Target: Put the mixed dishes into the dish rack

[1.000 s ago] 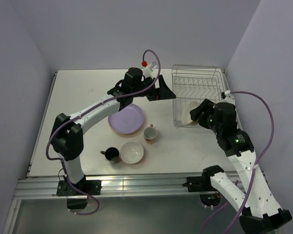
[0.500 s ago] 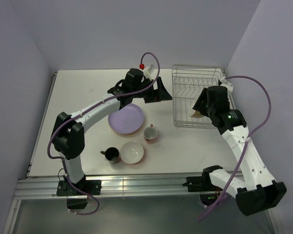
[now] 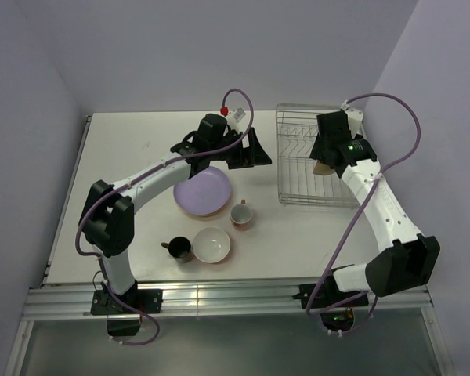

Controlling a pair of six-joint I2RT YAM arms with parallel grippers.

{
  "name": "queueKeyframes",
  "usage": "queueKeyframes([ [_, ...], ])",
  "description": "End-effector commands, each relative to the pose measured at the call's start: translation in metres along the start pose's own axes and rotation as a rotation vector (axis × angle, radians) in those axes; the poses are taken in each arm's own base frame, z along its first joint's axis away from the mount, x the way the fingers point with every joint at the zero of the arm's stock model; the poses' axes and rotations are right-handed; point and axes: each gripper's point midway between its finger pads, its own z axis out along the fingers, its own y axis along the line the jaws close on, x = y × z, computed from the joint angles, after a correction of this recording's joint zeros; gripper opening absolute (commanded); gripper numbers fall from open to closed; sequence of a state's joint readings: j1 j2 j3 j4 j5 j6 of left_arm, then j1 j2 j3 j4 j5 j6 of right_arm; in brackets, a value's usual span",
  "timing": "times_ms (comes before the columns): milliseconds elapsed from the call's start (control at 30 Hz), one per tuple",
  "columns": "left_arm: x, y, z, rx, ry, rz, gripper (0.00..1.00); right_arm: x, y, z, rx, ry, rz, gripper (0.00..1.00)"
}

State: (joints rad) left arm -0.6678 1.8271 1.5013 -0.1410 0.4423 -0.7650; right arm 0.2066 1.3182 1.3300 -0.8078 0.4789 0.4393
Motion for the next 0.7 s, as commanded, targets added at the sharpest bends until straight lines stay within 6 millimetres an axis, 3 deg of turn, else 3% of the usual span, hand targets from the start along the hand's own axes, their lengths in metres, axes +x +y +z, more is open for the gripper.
queueKeyframes([
  [0, -0.018, -0.029, -0.023, 0.075, -0.065, 0.071, 0.90, -0.033, -0.018, -0.003, 0.114, -0.099, -0.006, 0.00],
  [433, -0.010, -0.037, -0.045, 0.102, -0.081, 0.093, 0.90, 0.003, -0.047, 0.055, 0.495, 0.058, -0.221, 0.00],
  [667, -0.007, -0.037, -0.046, 0.121, -0.077, 0.092, 0.90, 0.015, -0.046, 0.073, 0.652, 0.096, -0.355, 0.00],
])
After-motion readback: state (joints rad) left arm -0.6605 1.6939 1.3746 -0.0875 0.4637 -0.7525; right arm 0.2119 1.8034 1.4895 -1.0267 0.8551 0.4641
